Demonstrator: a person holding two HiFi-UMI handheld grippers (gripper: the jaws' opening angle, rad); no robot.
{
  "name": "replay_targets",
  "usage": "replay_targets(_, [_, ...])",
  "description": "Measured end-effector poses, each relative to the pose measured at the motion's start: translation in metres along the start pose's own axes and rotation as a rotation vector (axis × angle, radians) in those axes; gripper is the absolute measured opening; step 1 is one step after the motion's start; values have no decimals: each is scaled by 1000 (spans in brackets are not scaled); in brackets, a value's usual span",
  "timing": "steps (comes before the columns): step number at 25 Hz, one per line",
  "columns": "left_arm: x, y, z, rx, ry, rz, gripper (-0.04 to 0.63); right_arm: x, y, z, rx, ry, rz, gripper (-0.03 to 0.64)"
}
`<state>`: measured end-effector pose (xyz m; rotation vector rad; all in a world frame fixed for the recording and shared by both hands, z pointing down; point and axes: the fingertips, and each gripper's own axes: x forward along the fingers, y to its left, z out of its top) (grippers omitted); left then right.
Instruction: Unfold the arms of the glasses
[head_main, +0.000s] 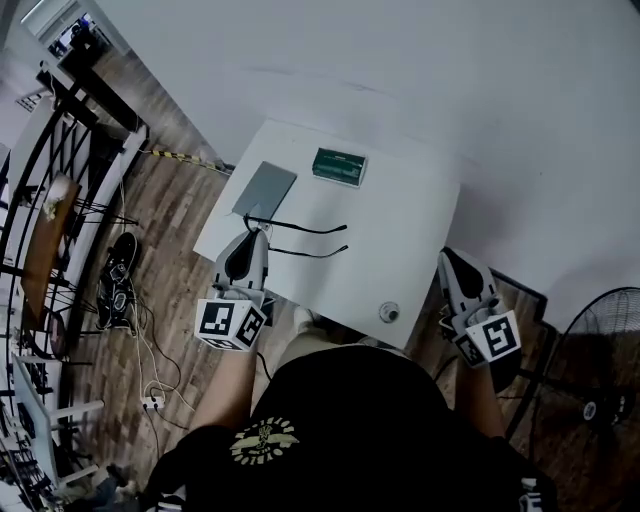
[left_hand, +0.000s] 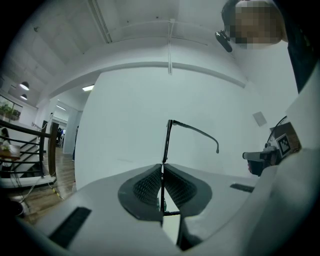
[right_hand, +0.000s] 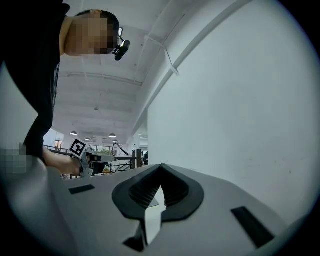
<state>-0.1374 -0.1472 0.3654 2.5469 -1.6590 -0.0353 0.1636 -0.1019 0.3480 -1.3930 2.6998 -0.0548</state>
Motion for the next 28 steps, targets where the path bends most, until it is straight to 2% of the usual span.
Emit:
replay_targets(4, [-5, 1, 5, 22, 3, 1, 21, -2, 3, 2, -54, 35, -20, 1])
replay_targets(13, [-5, -8, 6, 79, 22, -16, 21, -2, 2, 0, -30, 34, -29, 0])
replay_targets(20, [-5, 5, 2, 89, 52, -34, 21, 10, 12, -8, 1, 28, -39, 0])
replay_targets(24, [-2, 18, -1, 81, 57, -41, 21, 21, 18, -17, -14, 63, -51, 0])
replay_targets(28, [5, 30, 0, 87, 73, -69, 21, 39, 24, -17, -7, 36, -67, 0])
